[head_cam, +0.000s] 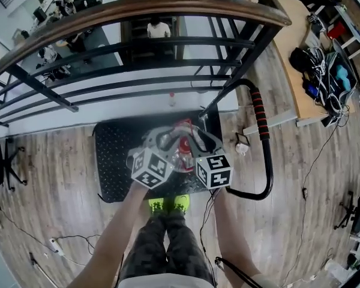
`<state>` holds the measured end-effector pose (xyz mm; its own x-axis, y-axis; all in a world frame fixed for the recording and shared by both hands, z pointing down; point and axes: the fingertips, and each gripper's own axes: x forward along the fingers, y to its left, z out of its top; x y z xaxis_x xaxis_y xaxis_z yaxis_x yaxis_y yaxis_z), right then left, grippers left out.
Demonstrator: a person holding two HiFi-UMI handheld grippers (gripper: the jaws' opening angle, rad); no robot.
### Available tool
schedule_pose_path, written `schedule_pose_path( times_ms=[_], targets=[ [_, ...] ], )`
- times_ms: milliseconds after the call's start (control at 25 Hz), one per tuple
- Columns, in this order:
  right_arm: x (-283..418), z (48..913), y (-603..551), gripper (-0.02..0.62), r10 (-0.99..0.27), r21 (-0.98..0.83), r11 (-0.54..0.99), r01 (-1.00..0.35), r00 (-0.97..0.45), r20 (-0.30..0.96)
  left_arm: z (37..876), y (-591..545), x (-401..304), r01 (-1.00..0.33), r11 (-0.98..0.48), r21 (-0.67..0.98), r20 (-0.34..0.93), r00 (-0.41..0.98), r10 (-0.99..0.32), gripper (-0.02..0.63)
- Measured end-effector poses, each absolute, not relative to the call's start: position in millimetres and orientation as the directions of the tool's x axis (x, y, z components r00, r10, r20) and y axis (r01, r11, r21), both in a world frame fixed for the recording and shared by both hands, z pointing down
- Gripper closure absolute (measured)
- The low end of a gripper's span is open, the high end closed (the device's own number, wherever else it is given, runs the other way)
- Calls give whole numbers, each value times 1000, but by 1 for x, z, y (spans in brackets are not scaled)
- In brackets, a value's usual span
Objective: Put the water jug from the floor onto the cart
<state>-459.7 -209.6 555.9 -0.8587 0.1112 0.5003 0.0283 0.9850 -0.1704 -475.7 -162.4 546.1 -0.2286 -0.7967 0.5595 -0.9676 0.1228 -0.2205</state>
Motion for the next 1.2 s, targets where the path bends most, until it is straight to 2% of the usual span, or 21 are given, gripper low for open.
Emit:
schedule_pose_path(
  times_ms=[160, 280, 440, 640, 1200],
  targets=[
    [-447, 511, -191, 505, 119, -169, 985, 43, -875, 468, 506, -154, -458, -975, 95, -200, 540, -190, -820, 507],
    [-436, 485, -175, 528, 120, -158, 986, 53, -881, 457, 478, -144, -446, -982, 109, -153, 504, -172, -847, 552],
    [-420, 455, -159, 545, 120, -157, 986, 55, -889, 441, 448, -135, -425, -991, 110, -74, 467, -131, -874, 576],
    [-406, 418, -139, 552, 122, -144, 987, 69, -906, 405, 412, -119, -399, -993, 114, 4, 424, -102, -900, 594],
    [-383, 367, -118, 574, 99, -123, 991, 59, -932, 348, 363, -100, -377, -986, 165, -23, 375, -162, -913, 594]
  ],
)
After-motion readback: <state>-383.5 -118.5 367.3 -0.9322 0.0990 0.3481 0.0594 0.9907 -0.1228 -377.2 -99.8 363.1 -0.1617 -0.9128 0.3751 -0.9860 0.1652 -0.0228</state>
